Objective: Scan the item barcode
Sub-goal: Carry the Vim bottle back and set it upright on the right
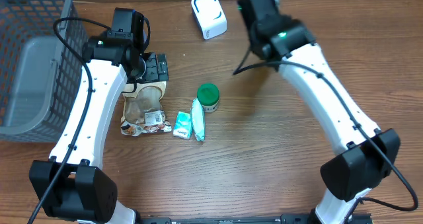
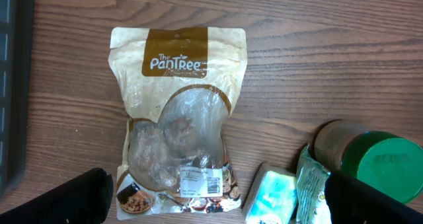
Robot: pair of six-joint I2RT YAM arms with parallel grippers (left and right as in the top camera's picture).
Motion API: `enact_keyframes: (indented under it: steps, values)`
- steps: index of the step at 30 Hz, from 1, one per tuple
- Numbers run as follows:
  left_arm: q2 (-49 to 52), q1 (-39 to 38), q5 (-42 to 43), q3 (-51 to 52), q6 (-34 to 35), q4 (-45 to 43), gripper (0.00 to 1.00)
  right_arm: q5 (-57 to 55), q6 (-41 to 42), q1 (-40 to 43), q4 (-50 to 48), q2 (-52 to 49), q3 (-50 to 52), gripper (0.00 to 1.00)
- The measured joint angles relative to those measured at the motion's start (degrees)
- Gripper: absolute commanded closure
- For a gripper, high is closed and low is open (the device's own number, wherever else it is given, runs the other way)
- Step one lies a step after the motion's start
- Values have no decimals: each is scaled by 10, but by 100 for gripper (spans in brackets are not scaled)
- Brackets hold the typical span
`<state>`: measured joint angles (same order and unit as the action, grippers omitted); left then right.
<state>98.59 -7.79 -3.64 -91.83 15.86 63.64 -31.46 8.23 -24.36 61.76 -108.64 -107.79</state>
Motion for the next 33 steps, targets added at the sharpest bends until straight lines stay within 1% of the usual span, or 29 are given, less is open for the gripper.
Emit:
enact_keyframes:
  steps: [4, 7, 9, 16, 21, 27, 32, 33]
  values:
    - [0, 0, 0, 0, 0, 0, 0, 84, 70, 51, 96, -5, 3, 95]
    - [0, 0, 0, 0, 0, 0, 0, 139, 97, 94, 126, -5, 3, 94]
    - [0, 0, 0, 0, 0, 0, 0, 170, 108, 123, 139, -5, 4, 91]
    - [0, 0, 0, 0, 0, 0, 0, 210, 122, 191, 151, -5, 31, 91]
    - [0, 0, 0, 0, 0, 0, 0, 220, 126, 206, 115, -5, 81, 91]
    - [0, 0, 0, 0, 0, 0, 0, 225, 126, 216, 66, -5, 149, 82]
    - [0, 0, 0, 0, 0, 0, 0, 225, 126, 217, 64, -5, 161, 72]
    - [0, 0, 0, 0, 0, 0, 0, 225, 126, 217, 64, -5, 161, 58]
